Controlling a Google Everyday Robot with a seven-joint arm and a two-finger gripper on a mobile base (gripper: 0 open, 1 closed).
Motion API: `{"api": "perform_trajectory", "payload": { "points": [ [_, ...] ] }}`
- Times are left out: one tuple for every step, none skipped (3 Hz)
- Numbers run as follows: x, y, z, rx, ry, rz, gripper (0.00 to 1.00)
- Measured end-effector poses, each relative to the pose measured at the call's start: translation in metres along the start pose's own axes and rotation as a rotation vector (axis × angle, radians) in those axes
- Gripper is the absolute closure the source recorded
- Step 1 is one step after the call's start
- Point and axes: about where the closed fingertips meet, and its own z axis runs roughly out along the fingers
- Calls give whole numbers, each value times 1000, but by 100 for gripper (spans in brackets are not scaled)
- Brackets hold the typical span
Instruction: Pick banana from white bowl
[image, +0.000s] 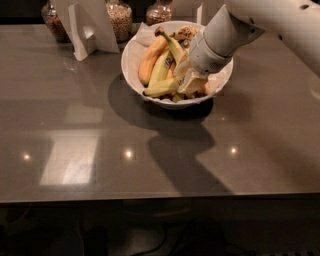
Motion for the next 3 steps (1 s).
{"api": "perform_trajectory", "payload": {
  "points": [
    [-2,3,5,-9,-3,-2,77],
    [-5,6,2,-19,12,-17,99],
    [-7,6,-14,-19,33,-33,100]
  ]
}}
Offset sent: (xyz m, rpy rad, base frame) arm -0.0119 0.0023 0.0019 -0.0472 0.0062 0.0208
